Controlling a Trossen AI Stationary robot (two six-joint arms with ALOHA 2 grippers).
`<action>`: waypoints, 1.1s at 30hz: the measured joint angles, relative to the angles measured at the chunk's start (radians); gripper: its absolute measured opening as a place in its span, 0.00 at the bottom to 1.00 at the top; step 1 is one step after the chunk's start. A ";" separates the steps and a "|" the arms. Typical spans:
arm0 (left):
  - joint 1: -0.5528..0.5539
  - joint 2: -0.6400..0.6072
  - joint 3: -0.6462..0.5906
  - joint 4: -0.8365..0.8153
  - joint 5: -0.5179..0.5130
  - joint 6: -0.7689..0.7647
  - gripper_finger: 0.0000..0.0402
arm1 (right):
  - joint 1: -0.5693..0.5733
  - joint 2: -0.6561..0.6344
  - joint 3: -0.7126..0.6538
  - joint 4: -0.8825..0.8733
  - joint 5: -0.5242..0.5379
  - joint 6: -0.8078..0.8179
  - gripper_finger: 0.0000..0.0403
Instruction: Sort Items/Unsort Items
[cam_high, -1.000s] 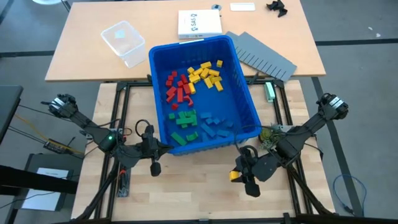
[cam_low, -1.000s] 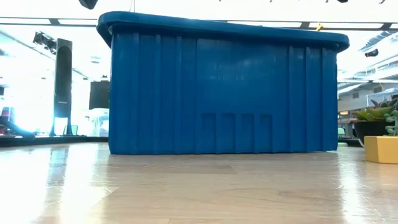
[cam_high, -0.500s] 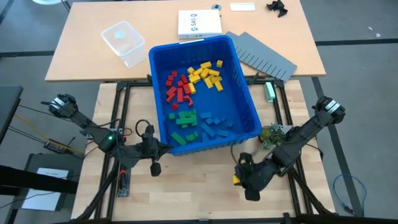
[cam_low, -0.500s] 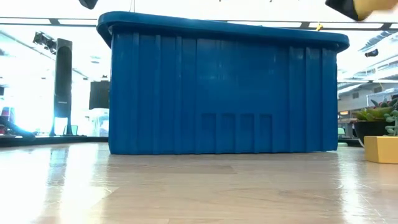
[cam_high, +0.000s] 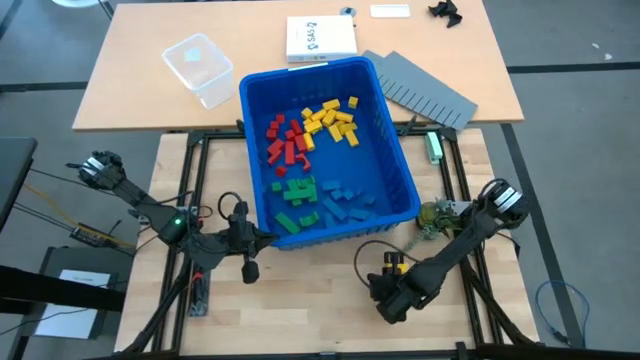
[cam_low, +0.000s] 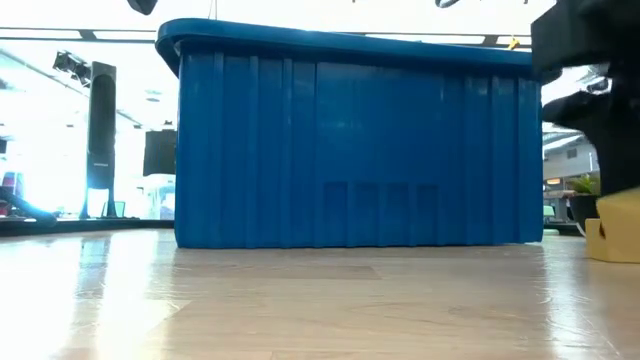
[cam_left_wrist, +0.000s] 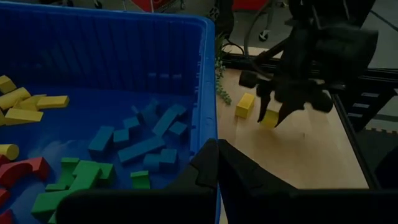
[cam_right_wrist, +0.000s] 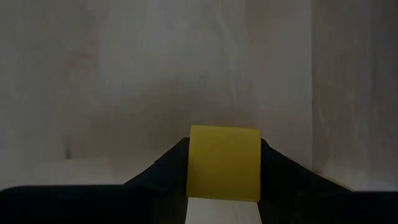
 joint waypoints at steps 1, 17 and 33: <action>0.000 0.000 0.000 0.001 0.000 0.000 0.04 | -0.004 0.009 0.000 0.004 -0.001 -0.001 0.34; 0.000 0.000 0.000 0.003 0.000 0.000 0.04 | -0.037 0.020 0.000 0.041 -0.013 -0.097 0.35; 0.000 0.000 0.000 0.017 0.000 0.000 0.04 | -0.037 0.020 0.000 0.039 0.000 -0.078 0.45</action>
